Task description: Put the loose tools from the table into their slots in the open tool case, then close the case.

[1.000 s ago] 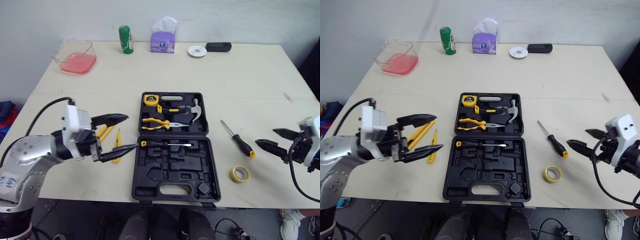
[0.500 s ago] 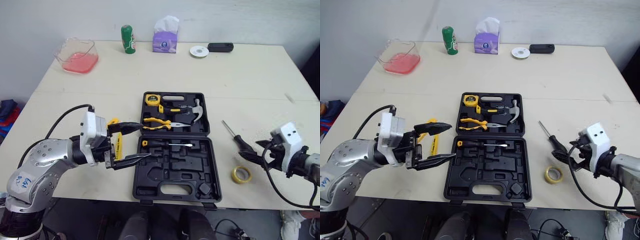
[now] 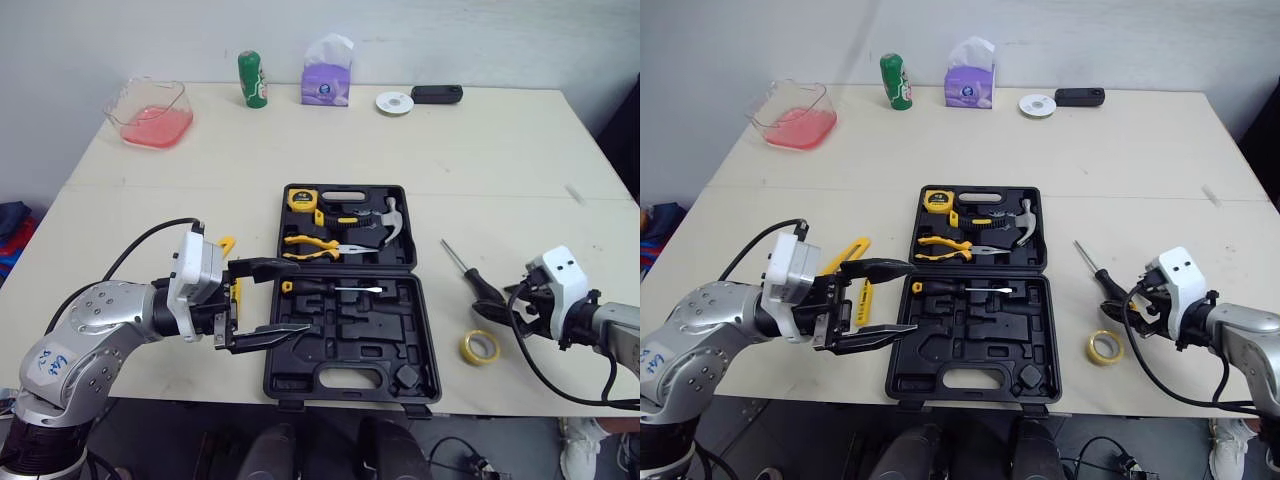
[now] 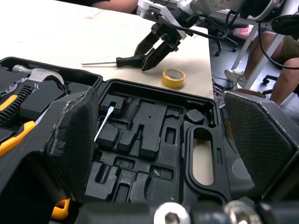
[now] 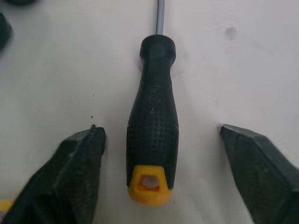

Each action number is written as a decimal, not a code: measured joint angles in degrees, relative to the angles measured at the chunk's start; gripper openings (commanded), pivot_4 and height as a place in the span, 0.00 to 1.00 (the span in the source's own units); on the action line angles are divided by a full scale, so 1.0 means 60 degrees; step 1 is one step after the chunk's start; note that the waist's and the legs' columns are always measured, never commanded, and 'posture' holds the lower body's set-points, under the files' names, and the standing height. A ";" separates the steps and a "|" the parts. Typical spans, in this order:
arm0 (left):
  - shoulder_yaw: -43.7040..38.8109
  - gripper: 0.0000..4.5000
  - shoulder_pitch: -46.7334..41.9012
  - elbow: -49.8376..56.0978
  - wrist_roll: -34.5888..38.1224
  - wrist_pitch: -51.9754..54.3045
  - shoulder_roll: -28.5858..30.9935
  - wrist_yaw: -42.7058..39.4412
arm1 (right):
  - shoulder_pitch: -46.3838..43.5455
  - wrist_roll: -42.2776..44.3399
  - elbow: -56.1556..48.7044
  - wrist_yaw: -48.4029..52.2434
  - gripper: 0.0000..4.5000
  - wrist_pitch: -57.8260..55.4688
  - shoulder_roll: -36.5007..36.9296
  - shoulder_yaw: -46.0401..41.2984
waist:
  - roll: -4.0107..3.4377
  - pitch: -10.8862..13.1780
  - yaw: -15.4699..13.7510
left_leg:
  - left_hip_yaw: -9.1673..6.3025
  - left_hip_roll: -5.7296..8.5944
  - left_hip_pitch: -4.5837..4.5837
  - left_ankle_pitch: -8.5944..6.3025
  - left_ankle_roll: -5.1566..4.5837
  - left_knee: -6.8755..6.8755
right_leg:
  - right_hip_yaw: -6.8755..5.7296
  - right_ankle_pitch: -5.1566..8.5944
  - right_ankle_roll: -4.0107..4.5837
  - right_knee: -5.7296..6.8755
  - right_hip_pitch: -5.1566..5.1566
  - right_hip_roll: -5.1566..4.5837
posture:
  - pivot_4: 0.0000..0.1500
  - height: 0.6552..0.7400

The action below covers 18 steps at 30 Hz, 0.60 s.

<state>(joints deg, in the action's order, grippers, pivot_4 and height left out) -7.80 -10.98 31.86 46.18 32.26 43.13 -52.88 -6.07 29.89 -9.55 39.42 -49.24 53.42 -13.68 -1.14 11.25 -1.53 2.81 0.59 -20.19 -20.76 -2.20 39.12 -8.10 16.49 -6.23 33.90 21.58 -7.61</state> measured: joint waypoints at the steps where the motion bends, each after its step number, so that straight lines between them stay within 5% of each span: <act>1: -0.0003 1.00 0.0005 0.0001 0.0030 0.0033 0.0018 -0.0001 | -0.0033 -0.0064 0.0043 -0.0005 0.38 0.0023 0.0000 0.0017 | 0.0000 0.0000 0.0000 | 0.0002 0.0000 0.0000 0.0000 0.0000 0.0000 | 0.0002 0.0000 0.0000 0.0000 0.0000 0.0000 | 1.00 1.00; 3: -0.0023 1.00 0.0026 0.0007 0.0129 0.0123 0.0042 0.0004 | -0.0088 -0.0173 0.0103 -0.0019 0.22 0.0067 -0.0017 0.0053 | 0.0000 0.0000 0.0000 | 0.0002 0.0000 0.0001 0.0000 0.0000 0.0000 | 0.0001 0.0000 0.0001 0.0001 0.0000 0.0000 | 1.00 1.00; 10: -0.0040 1.00 0.0064 0.0026 0.0121 0.0108 0.0084 0.0022 | -0.0125 -0.0443 0.0091 -0.0044 0.22 0.0440 -0.0416 0.0062 | 0.0003 -0.0002 0.0022 | 0.0012 -0.0006 0.0006 0.0001 0.0002 0.0003 | 0.0012 -0.0004 0.0005 0.0005 0.0000 0.0006 | 1.00 1.00; 18: -0.0567 1.00 0.0064 -0.0027 0.0119 -0.0125 0.0638 -0.0575 | -0.0547 -0.1223 0.0129 0.1065 0.22 0.3192 -0.0141 0.0248 | -0.0002 0.0001 0.0029 | 0.0033 -0.0007 0.0007 0.0002 0.0004 0.0003 | 0.0028 -0.0005 0.0003 0.0010 0.0013 0.0012 | 1.00 1.00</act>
<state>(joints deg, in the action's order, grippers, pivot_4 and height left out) -11.21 -10.59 31.70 46.89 31.51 46.96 -56.33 -9.35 22.56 -8.78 45.81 -30.09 52.57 -12.19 -1.16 11.25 -1.36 3.01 0.55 -20.15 -20.75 -2.17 39.14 -7.93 16.46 -6.21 33.95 21.66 -7.53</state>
